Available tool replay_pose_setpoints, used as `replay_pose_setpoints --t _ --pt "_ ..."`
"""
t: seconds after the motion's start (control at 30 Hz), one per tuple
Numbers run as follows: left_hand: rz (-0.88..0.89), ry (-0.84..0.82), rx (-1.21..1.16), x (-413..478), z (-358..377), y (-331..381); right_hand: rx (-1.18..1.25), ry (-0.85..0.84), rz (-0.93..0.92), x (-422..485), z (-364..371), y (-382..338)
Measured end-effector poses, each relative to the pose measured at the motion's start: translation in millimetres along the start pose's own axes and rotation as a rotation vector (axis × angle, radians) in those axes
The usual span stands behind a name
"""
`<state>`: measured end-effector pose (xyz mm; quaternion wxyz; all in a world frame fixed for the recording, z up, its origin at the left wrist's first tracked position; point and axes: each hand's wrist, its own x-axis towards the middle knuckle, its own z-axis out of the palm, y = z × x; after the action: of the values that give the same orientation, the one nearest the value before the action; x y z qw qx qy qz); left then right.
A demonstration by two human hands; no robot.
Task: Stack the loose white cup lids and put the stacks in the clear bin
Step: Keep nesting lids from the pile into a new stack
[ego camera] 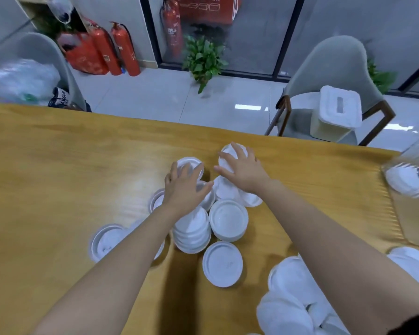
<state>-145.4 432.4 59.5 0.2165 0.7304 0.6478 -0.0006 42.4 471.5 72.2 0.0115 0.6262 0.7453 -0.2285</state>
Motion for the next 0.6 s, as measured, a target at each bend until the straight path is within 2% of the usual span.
replay_pose_setpoints --t 0.2,0.6 --pt "0.058 -0.004 0.062 -44.1 23.3 19.2 -0.041 -0.035 -0.134 -61.5 15.2 10.1" --pt "0.088 0.046 0.149 -164.7 64.0 65.5 -0.126 -0.046 -0.230 -195.9 36.6 31.0"
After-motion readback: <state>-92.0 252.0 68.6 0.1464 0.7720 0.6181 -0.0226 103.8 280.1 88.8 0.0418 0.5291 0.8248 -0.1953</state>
